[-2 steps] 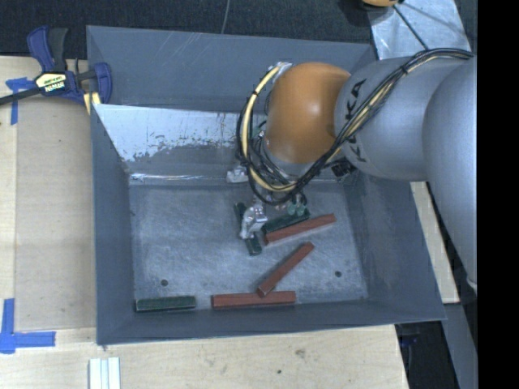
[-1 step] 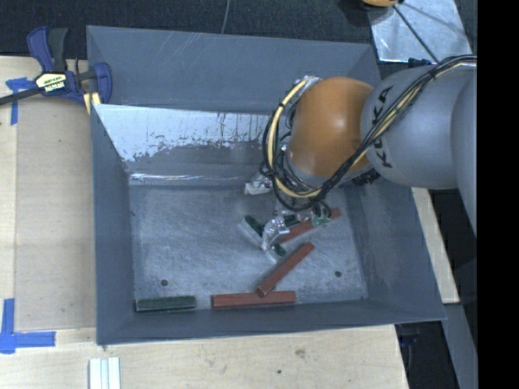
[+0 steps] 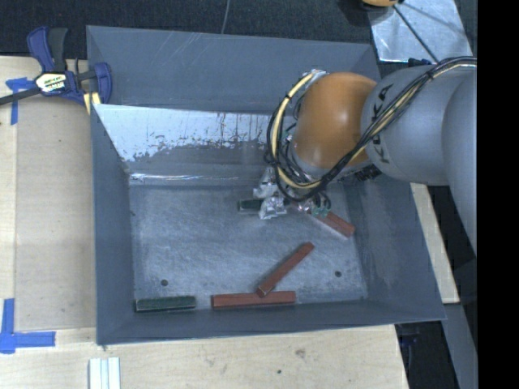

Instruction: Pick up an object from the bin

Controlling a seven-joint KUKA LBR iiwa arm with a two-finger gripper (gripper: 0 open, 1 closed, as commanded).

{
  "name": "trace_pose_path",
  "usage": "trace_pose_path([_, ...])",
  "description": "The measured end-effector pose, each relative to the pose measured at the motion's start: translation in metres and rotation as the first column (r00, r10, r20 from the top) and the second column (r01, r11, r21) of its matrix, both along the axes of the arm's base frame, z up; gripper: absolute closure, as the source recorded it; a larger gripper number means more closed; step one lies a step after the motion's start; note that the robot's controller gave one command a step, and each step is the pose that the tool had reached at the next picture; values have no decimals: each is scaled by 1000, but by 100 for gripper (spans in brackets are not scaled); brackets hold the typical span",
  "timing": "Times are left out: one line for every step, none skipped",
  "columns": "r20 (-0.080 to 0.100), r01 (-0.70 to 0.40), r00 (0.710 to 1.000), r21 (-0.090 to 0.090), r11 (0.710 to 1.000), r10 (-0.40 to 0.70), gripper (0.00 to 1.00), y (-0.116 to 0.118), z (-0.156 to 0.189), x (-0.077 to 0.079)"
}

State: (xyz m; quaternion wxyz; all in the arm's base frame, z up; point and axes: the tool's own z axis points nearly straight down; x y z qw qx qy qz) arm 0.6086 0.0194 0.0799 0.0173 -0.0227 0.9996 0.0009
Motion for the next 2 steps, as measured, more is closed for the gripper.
trace_pose_path([0,0,1000,0,1000,0,100,0,0,0])
trace_pose_path([-29,27,999,-2,1000,-27,100,-7,137,3])
